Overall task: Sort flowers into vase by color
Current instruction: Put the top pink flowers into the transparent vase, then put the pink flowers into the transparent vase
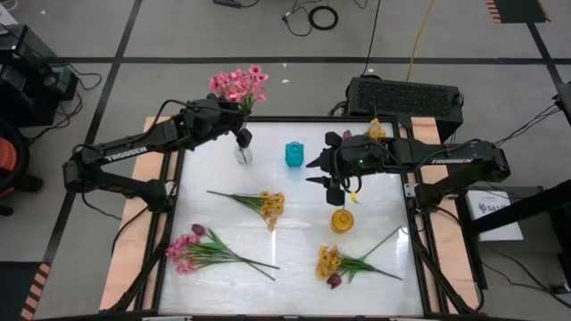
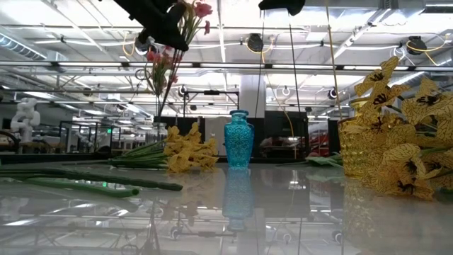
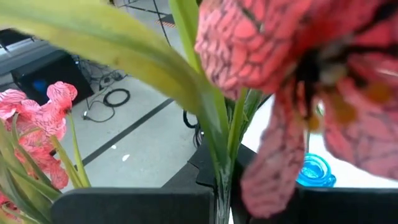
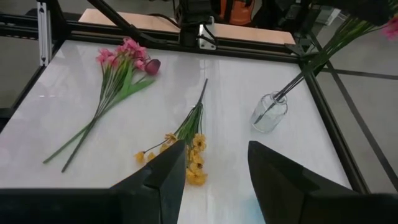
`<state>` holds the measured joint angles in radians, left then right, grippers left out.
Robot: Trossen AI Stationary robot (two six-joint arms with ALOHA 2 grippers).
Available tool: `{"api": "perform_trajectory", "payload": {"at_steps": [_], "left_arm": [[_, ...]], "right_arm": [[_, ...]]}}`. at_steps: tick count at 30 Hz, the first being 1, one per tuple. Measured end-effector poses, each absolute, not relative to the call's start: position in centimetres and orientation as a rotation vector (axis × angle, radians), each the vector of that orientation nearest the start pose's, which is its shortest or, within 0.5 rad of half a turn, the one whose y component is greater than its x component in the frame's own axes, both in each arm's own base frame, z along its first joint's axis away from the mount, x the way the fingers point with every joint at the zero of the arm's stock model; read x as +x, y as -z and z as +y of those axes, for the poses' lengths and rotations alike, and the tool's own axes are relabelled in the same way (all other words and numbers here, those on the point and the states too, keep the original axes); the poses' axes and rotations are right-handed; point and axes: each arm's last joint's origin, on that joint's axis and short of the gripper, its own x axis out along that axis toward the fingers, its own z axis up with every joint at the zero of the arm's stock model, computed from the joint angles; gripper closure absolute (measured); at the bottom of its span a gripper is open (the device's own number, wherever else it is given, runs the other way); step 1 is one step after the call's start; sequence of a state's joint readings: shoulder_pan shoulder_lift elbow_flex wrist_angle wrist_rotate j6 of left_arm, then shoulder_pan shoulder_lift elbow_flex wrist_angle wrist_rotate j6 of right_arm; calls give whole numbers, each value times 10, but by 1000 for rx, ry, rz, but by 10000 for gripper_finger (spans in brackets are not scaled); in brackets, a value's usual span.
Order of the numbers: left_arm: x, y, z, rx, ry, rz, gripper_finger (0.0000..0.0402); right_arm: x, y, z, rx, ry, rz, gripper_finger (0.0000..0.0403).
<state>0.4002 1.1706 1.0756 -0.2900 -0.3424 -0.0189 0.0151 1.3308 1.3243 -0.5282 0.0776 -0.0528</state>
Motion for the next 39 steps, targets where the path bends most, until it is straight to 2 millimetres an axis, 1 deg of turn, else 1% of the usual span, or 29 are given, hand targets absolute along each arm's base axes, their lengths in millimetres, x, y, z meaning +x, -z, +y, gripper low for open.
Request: {"api": "perform_trajectory", "payload": {"at_steps": [6, 9, 18, 20, 25, 30, 33, 35, 39], "left_arm": [[231, -348, 108, -29, -729, 385, 384], [234, -345, 109, -32, -715, 399, 371], [242, -330, 112, -29, -704, 480, 297], [243, -326, 112, -16, -673, 520, 279], [240, -316, 108, -1, -650, 643, 222], [234, -312, 106, -10, -651, 714, 170], [231, -310, 104, -21, -652, 748, 154], [228, -307, 103, -24, -648, 790, 151], [220, -308, 100, -32, -647, 823, 150]], "right_arm": [[286, -369, 2, -76, 47, 536, 239], [286, -369, 2, -76, 47, 536, 239], [286, -369, 2, -76, 47, 536, 239], [286, -369, 2, -76, 47, 536, 239], [285, -368, 2, -77, 47, 546, 239], [285, -368, 2, -75, 47, 552, 239], [285, -368, 2, -72, 48, 553, 239], [285, -367, 2, -66, 50, 558, 239], [284, -367, 2, -63, 51, 564, 239]]}}
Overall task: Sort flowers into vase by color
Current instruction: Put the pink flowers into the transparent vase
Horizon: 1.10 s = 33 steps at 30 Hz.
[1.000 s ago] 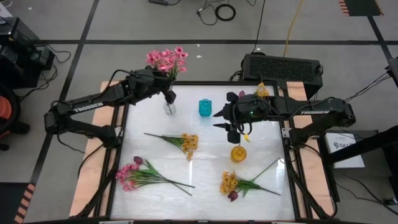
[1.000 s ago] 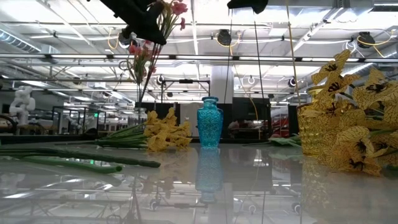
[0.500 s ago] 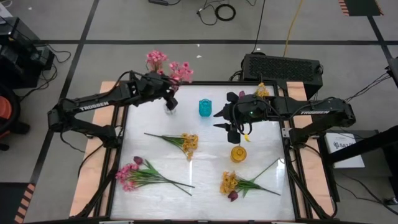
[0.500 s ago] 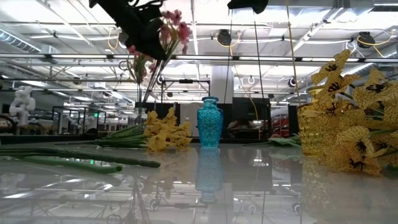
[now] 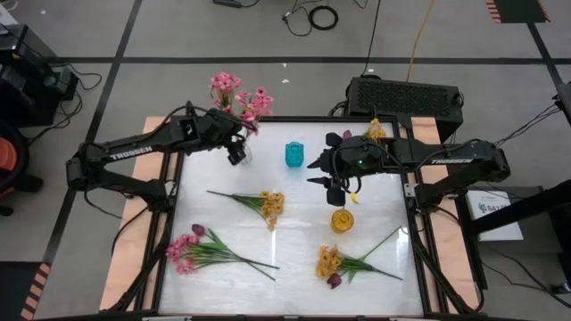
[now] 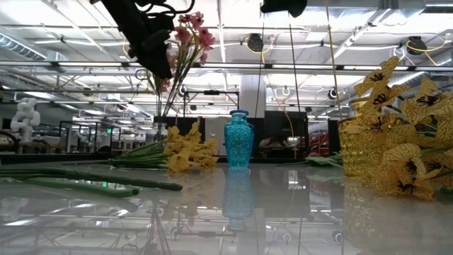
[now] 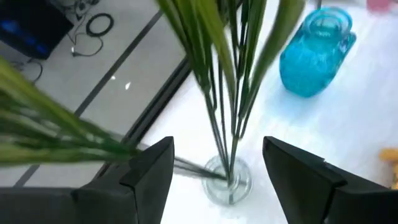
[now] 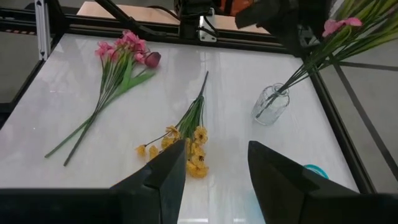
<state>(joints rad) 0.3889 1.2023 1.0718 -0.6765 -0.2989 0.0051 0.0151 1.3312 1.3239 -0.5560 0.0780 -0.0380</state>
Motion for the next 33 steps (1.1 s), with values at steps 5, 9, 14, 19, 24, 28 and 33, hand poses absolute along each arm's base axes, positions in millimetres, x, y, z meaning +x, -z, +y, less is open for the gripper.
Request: {"api": "perform_trajectory", "payload": {"at_steps": [5, 9, 14, 19, 24, 28, 33], "left_arm": [[210, -318, 89, -30, -630, 799, 150], [197, -325, 76, -59, -613, 791, 150], [183, -331, 57, -135, -585, 776, 150], [178, -329, 33, -177, -512, 814, 151], [179, -326, 1, -188, -394, 850, 151], [176, -325, -27, -141, -248, 871, 151], [172, -324, -59, -130, -127, 870, 151]], "right_arm": [[284, -366, 2, -63, 50, 566, 239], [284, -365, 2, -55, 53, 576, 239], [283, -365, 2, -53, 53, 588, 239], [283, -364, 2, -39, 58, 595, 239], [282, -362, 2, -35, 59, 615, 239], [282, -362, 2, -24, 62, 620, 239], [282, -362, 2, -17, 64, 620, 239]]}}
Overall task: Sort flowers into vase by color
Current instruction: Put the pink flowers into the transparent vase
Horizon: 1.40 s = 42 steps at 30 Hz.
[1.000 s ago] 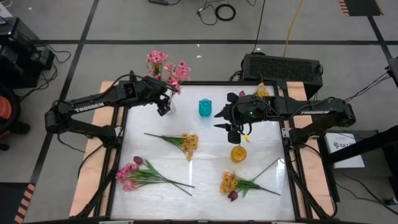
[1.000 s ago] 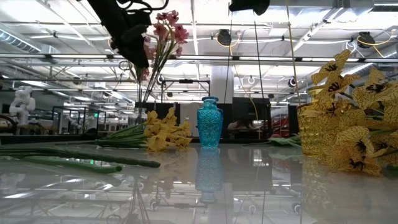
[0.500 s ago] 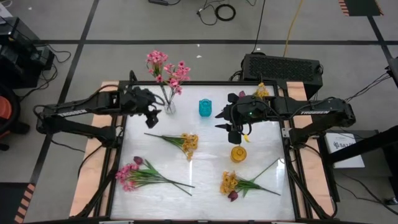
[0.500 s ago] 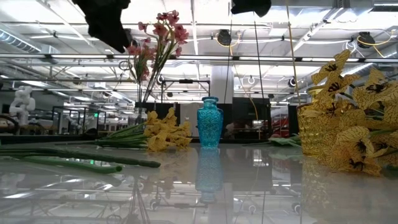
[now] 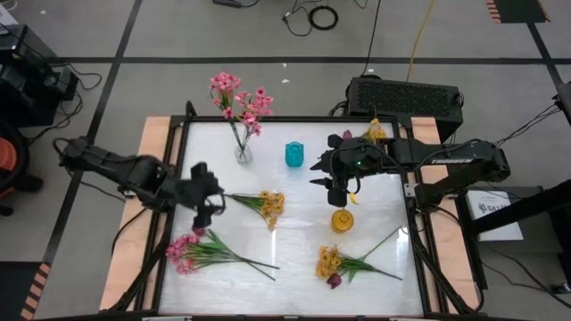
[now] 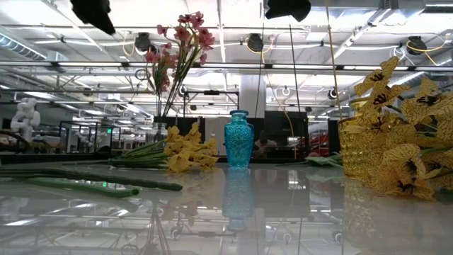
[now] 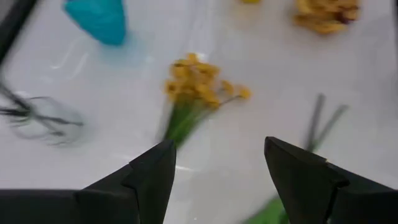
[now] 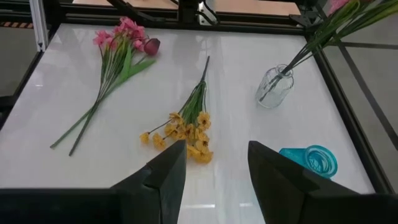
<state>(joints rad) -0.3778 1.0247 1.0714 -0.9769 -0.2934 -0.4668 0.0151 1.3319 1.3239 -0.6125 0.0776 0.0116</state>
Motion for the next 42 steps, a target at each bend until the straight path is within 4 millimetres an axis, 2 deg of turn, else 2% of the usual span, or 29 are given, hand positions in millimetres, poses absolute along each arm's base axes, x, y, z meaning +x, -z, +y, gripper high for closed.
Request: {"api": "perform_trajectory", "payload": {"at_steps": [4, 10, 19, 27, 34, 42], "left_arm": [[175, -314, -83, -104, -91, 866, 151], [183, -272, -116, -82, -35, 934, 151], [210, -219, -164, 46, 68, 907, 151], [232, -179, -182, 106, 51, 924, 151], [245, -163, -190, 48, 47, 892, 151], [253, -148, -185, 5, 32, 962, 151]], "right_arm": [[282, -362, 2, -9, 67, 619, 239], [282, -362, 8, -7, 50, 619, 239], [281, -362, 15, -26, 22, 617, 239], [281, -362, 15, -28, 21, 616, 239], [281, -362, 15, -29, 21, 616, 239], [281, -362, 15, -29, 21, 615, 239]]}}
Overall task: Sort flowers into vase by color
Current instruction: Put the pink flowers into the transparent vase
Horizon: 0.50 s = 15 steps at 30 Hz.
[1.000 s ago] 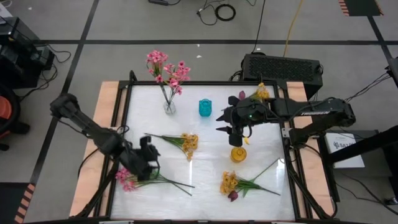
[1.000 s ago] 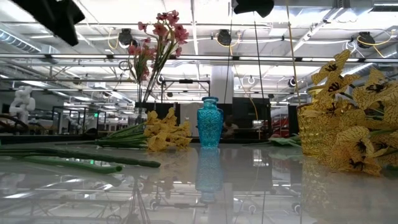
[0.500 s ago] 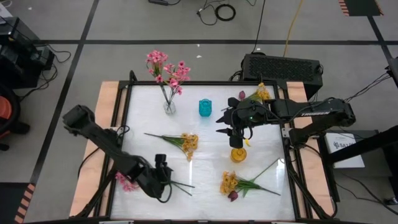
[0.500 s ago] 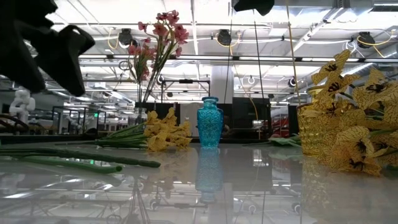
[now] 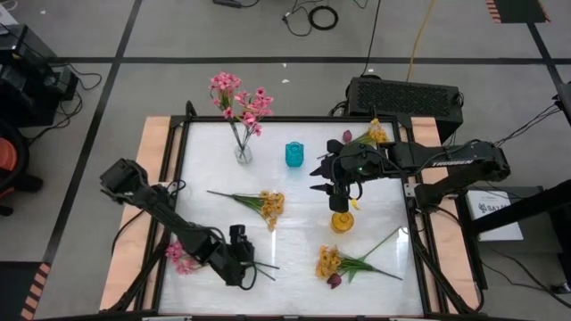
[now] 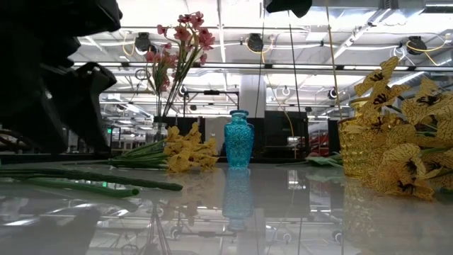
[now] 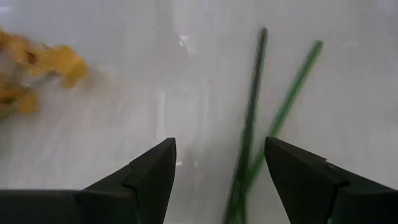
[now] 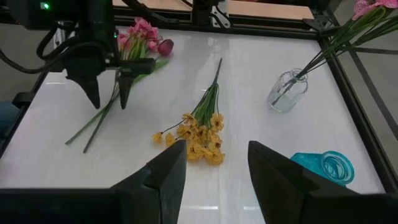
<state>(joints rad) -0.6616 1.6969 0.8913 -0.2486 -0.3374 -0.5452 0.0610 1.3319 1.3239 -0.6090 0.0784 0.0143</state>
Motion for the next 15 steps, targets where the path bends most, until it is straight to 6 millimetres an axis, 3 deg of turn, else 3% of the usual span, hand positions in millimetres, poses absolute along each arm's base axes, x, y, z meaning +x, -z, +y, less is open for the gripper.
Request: {"api": "perform_trajectory", "payload": {"at_steps": [8, 15], "left_arm": [[255, -144, -185, -17, 58, 983, 157], [253, -143, -183, -6, 46, 1009, 224]], "right_arm": [[281, -362, 15, -29, 21, 616, 239], [282, -362, 15, -29, 21, 614, 239]]}}
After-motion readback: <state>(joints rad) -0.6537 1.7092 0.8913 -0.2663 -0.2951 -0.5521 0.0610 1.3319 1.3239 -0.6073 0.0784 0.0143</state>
